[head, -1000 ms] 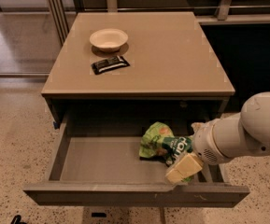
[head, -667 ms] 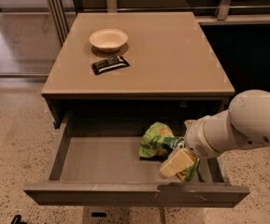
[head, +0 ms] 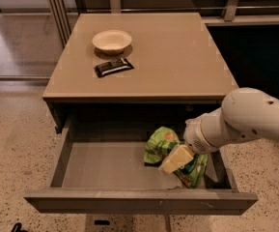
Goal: Pick green rice chip bag from top drawer and place on counter
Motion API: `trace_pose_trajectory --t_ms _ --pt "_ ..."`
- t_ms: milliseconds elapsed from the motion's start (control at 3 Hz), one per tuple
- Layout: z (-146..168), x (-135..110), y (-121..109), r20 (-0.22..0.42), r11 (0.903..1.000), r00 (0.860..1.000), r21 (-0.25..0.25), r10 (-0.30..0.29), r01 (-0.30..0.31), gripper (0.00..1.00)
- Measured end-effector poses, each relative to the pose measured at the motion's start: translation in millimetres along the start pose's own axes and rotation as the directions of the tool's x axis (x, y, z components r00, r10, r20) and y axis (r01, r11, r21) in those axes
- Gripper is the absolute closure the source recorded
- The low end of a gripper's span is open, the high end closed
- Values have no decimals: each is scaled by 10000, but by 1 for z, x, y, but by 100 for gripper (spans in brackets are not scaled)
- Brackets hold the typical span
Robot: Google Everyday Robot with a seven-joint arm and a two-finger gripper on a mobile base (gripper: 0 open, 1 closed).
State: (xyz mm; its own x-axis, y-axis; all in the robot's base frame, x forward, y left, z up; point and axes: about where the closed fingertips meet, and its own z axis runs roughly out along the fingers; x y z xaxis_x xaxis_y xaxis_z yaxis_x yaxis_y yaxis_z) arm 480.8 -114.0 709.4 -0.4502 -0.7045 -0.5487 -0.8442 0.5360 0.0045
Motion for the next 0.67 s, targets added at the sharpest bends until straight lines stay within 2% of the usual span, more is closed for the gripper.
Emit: trace_pose_trajectory --t_ms 667 --pt "24 41 -17 -894 9986 9947 -76 514 -523 0"
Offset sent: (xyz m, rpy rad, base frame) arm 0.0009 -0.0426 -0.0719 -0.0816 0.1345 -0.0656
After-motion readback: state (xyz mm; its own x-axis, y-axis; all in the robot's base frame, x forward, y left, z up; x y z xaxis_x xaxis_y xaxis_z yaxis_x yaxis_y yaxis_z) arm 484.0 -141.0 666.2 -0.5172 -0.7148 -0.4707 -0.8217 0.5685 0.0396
